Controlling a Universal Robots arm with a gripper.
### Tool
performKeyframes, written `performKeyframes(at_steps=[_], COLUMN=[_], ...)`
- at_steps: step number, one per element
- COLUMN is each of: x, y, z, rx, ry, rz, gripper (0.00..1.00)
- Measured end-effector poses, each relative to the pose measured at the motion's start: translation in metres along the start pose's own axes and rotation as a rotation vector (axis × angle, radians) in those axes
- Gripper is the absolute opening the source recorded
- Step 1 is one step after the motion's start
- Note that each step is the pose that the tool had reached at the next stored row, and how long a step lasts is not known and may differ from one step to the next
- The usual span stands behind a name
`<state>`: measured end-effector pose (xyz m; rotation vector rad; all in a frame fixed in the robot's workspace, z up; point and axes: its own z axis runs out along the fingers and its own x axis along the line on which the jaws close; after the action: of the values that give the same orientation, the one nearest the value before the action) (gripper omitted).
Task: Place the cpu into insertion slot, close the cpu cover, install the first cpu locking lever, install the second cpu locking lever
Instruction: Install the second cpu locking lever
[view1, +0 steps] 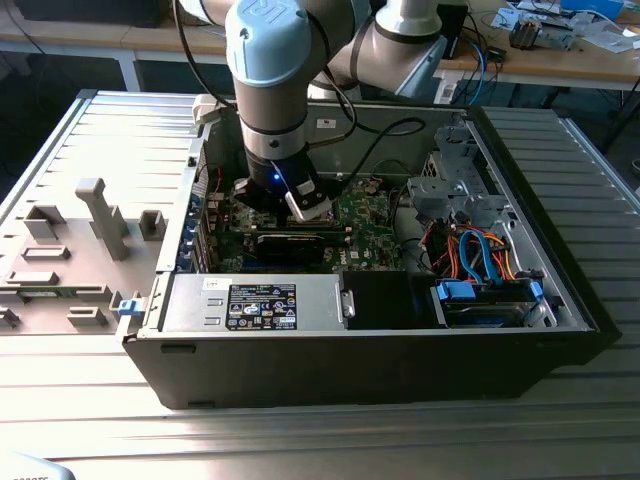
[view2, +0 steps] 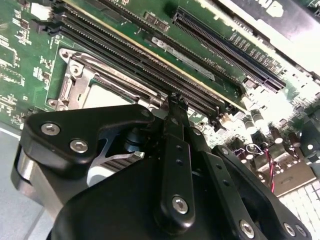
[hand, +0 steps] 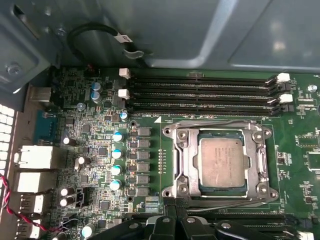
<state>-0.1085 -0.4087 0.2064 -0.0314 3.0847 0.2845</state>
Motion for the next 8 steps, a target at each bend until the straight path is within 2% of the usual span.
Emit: performKeyframes(at_steps=[8], x=[0.001], y=[0.0013], z=[0.0023], rx=[-0.0051], ry=[0.0005], rz=[-0.004], gripper=[0.11])
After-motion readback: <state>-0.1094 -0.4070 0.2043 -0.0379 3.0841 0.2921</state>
